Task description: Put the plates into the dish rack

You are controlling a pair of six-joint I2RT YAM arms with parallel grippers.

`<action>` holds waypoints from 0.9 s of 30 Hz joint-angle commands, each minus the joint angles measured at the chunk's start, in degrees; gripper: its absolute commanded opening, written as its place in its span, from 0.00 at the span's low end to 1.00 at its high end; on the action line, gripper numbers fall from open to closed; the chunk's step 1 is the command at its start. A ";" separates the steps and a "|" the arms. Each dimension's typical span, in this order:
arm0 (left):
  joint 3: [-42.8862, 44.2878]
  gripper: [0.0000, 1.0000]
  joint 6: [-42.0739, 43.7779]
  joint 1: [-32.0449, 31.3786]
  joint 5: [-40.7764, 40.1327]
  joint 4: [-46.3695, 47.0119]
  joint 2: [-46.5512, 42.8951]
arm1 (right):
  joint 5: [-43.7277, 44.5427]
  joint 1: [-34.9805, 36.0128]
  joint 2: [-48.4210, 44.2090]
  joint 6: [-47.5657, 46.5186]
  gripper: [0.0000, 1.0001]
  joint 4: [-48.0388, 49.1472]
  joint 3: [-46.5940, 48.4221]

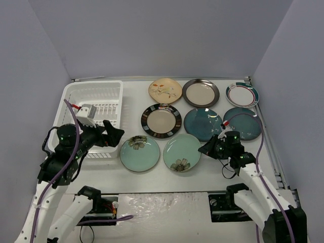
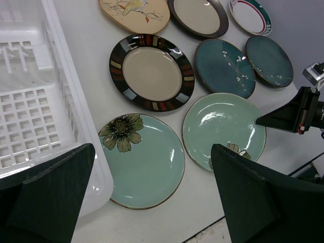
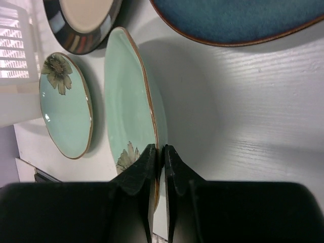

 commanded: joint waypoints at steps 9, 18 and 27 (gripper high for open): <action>-6.55 0.97 -14.69 -0.25 8.13 15.88 4.33 | -2.05 -1.60 -3.42 3.12 0.00 3.79 7.59; -8.74 0.97 -18.91 -2.98 9.36 22.50 10.96 | -3.94 -2.77 -5.43 6.63 0.00 8.29 8.37; -6.75 0.97 -21.57 -8.01 7.95 28.92 20.38 | -8.47 -3.29 -5.34 14.30 0.00 20.20 6.82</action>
